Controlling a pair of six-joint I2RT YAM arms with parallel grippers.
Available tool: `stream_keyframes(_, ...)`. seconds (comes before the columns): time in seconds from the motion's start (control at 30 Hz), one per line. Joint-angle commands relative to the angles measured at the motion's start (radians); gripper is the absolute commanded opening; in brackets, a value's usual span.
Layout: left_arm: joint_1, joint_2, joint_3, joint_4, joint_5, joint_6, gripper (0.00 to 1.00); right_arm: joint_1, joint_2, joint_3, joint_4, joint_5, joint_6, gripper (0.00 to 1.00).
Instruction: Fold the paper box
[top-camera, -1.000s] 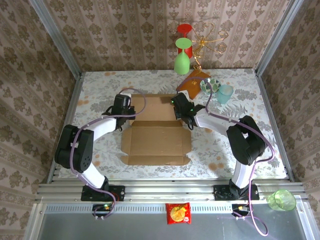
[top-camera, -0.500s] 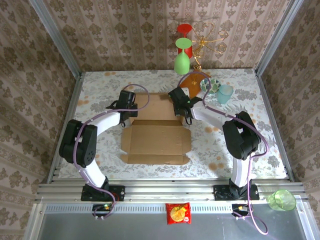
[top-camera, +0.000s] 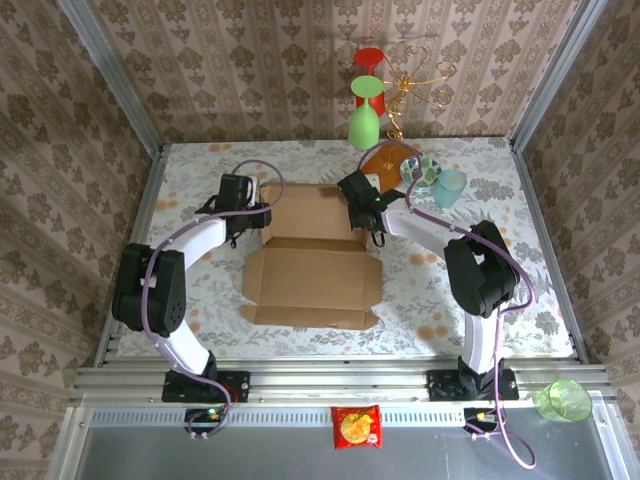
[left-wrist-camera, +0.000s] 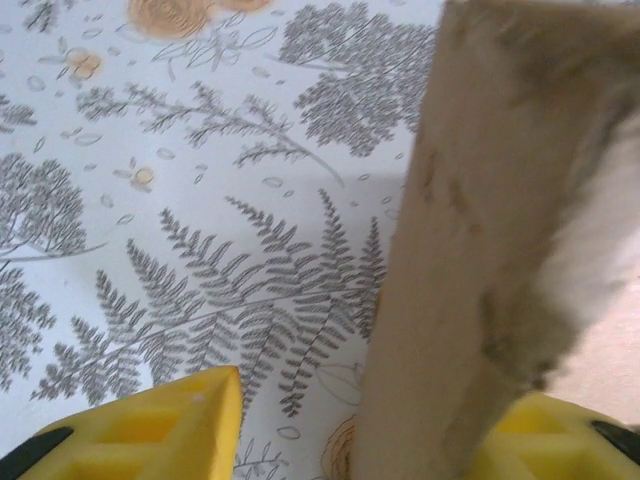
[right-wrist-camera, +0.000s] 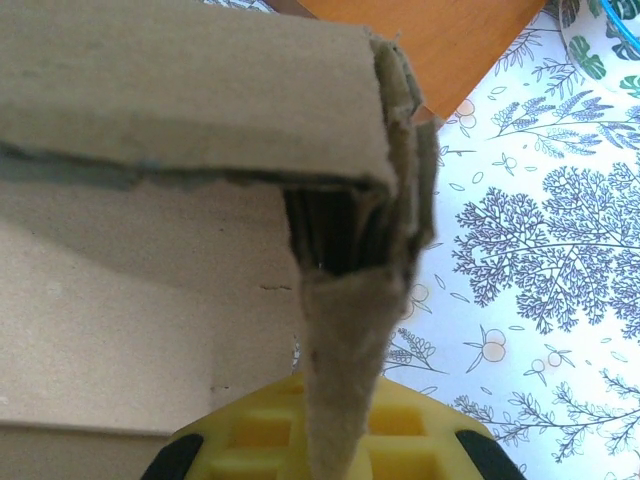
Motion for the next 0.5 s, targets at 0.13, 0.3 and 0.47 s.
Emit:
stream_keyframes(0.13,0.0,0.072,0.083,0.008,0.05,0.047,0.35,-0.013,0.038,0.02,-0.079,-0.025,0.009,0.0)
stream_keyframes(0.3,-0.038,0.117,0.116,-0.047,-0.039,0.085,0.06,-0.018,0.044,0.032,-0.094,-0.03,0.019,0.0)
stream_keyframes(0.47,-0.07,0.088,0.078,-0.027,-0.12,0.08,0.0,-0.018,0.054,0.056,-0.127,-0.036,0.055,0.0)
